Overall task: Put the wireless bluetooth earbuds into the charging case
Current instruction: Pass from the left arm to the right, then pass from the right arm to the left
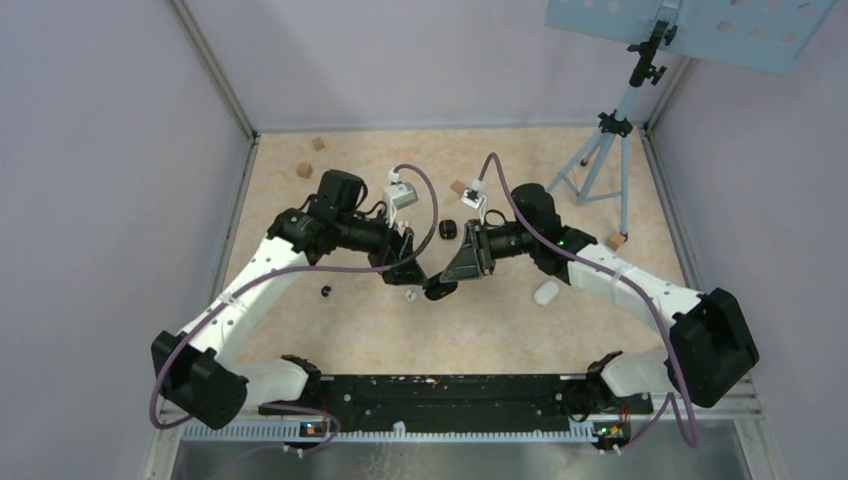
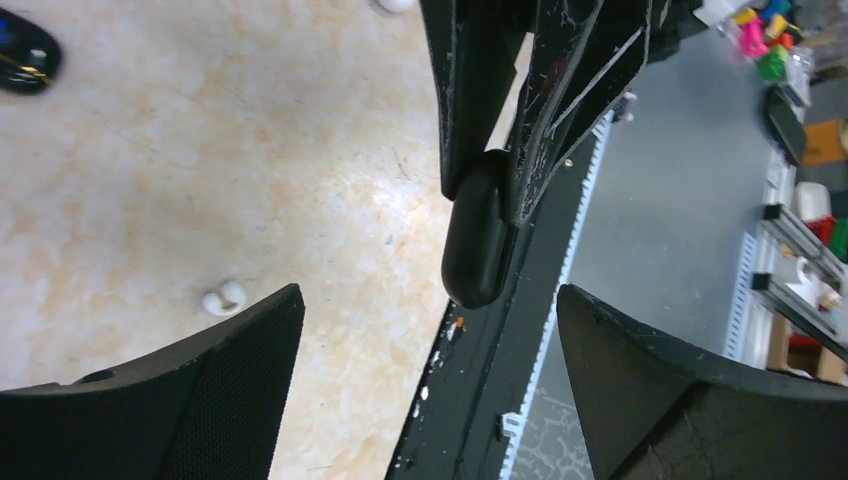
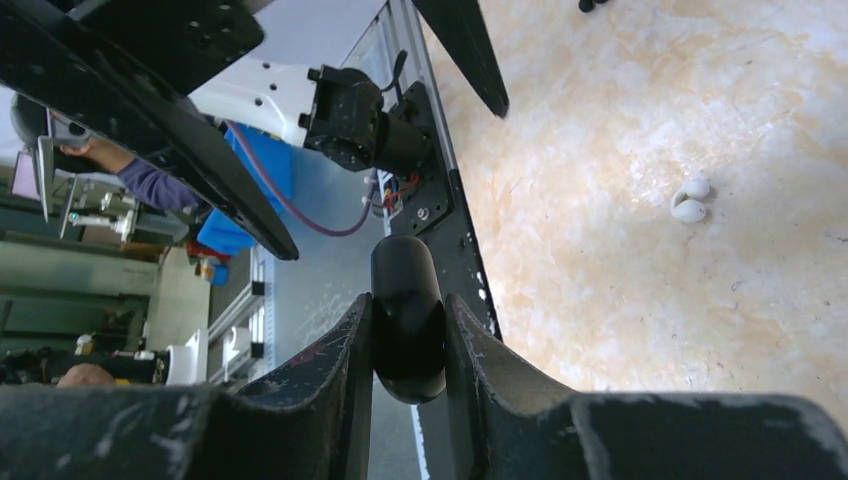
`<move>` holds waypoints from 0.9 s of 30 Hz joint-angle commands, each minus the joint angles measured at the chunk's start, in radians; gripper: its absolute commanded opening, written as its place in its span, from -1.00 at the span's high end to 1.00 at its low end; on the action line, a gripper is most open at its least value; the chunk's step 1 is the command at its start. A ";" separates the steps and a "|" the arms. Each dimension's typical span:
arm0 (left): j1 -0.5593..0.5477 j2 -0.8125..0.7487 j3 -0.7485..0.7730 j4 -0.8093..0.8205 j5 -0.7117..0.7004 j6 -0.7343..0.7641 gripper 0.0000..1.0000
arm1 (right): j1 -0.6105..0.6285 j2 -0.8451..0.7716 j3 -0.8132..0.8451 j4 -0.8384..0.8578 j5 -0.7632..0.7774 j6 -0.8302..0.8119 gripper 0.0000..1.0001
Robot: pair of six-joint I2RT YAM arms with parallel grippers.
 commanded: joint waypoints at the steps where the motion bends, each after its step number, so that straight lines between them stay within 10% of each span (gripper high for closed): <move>1: 0.008 -0.064 0.057 0.020 -0.169 -0.056 -0.98 | 0.005 -0.057 -0.015 0.073 0.061 0.035 1.00; 12: 0.060 -0.284 -0.174 0.424 -0.545 -0.580 -0.98 | 0.004 -0.164 -0.157 0.304 0.528 0.303 1.00; 27: 0.058 -0.339 -0.713 1.379 -0.279 -1.191 -0.97 | 0.009 -0.181 -0.453 1.061 0.785 0.781 1.00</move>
